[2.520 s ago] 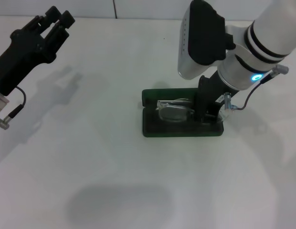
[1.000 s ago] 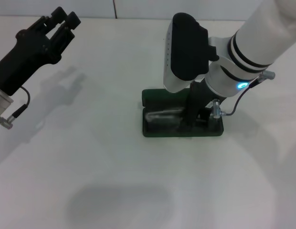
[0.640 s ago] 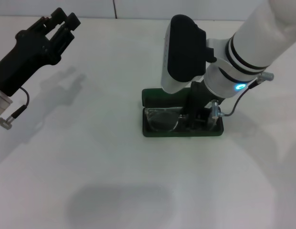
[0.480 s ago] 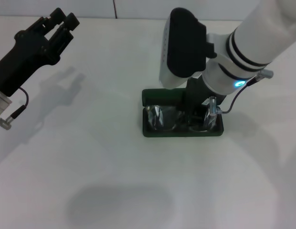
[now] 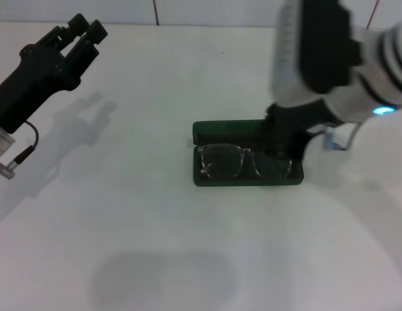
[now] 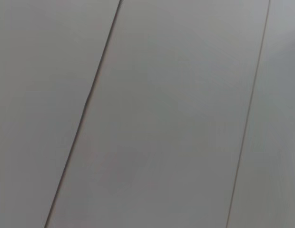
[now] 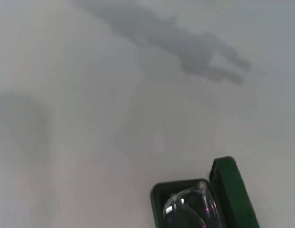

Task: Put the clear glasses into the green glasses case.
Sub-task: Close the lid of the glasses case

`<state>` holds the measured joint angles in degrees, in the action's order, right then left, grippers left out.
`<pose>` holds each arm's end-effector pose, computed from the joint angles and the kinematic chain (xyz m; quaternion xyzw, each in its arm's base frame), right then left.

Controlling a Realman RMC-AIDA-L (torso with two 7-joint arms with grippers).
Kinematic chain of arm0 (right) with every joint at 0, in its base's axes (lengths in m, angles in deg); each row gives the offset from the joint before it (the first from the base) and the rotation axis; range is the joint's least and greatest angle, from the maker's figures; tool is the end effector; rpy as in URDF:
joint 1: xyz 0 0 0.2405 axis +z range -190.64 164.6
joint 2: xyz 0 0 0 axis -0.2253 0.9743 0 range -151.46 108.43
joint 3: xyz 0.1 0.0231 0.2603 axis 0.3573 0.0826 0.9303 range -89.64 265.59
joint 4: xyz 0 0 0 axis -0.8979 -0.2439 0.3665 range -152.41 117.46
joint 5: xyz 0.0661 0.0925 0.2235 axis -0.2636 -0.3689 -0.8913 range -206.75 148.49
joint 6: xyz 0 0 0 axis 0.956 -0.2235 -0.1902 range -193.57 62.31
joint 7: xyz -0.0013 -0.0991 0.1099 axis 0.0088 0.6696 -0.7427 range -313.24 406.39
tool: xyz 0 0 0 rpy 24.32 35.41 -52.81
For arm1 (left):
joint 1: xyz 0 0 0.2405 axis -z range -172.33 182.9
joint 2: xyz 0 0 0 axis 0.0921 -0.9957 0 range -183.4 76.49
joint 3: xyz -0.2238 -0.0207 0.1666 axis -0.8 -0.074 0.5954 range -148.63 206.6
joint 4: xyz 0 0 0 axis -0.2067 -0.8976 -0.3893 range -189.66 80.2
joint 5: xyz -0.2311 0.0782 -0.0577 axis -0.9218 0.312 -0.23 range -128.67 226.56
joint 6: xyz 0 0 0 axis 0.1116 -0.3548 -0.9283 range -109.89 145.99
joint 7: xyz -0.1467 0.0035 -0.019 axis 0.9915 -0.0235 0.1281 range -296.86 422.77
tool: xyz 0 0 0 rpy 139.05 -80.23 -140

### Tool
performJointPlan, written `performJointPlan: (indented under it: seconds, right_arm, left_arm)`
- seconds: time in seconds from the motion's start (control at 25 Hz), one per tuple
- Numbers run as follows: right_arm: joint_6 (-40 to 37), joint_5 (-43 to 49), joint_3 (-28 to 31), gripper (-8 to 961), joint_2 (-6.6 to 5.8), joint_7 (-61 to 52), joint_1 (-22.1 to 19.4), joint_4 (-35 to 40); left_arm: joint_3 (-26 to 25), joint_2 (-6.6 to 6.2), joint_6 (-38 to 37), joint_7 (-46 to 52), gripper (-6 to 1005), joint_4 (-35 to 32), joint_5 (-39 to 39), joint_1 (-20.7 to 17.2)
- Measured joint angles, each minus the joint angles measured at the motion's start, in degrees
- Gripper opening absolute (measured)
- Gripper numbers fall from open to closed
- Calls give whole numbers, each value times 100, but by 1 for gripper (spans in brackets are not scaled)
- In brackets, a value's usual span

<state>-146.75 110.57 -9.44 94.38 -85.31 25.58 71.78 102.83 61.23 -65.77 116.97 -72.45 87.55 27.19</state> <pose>0.0729 0.3878 -0.0479 -0.9787 -0.0223 -0.1415 0.1469 -0.3291 0.3572 0.0003 -0.7706 -0.2266 -0.4901 0.3386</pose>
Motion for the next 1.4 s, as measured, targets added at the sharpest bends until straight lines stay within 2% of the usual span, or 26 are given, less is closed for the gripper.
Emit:
performJointPlan:
  seconds: [0.2, 0.32, 0.48, 0.56, 0.72, 0.84, 0.96, 1.08, 1.16, 1.24, 1.36, 1.4]
  right_arm:
    - [-70, -1033, 676, 319, -21, 885, -1286, 774]
    - [-72, -1904, 1036, 334, -23, 1686, -2055, 858]
    - [-141, -3360, 1395, 354, -57, 2944, -2776, 264]
    - [-232, -4090, 1674, 364, -68, 3755, -2914, -547]
    - [-970, -5229, 2641, 383, -79, 5304, -2870, -2469]
    - [-2154, -5357, 4001, 398, -164, 6575, -2323, -4647]
    - [-2404, -4975, 4645, 412, -264, 7068, -2063, -5730]
    - [-2074, -4536, 4723, 427, -249, 7300, -2062, -6088]
    - [-1912, -4058, 4687, 437, -142, 7316, -2069, -5944]
    - [-1865, -3684, 4682, 525, -69, 7286, -2039, -5861]
    - [-1793, -3529, 4707, 656, -55, 7236, -2001, -5887]
    - [-1784, -3528, 4711, 673, -54, 7231, -2000, -5888]
  left_arm:
    - [-34, -30, 9, 150, 428, 21, 0, -13]
    - [-24, -33, 13, 160, 434, 21, -1, -76]
    - [-19, -45, 25, 135, 441, 21, 38, -253]
    - [-17, -58, 72, 117, 445, 11, 238, -284]
    - [3, -52, 366, 319, 451, -12, 794, -16]
    - [5, -18, 800, 644, 454, -28, 1029, 201]
    - [7, -10, 1260, 896, 597, -41, 1239, 410]
    - [8, -4, 1736, 1284, 695, -42, 1664, 780]
    - [11, 38, 2064, 1571, 761, -42, 2100, 1099]
    - [15, 137, 2353, 1763, 812, -42, 2566, 1409]
    - [16, 390, 2785, 2057, 888, -43, 3347, 1931]
    - [15, 437, 2842, 2112, 888, -48, 3501, 2022]
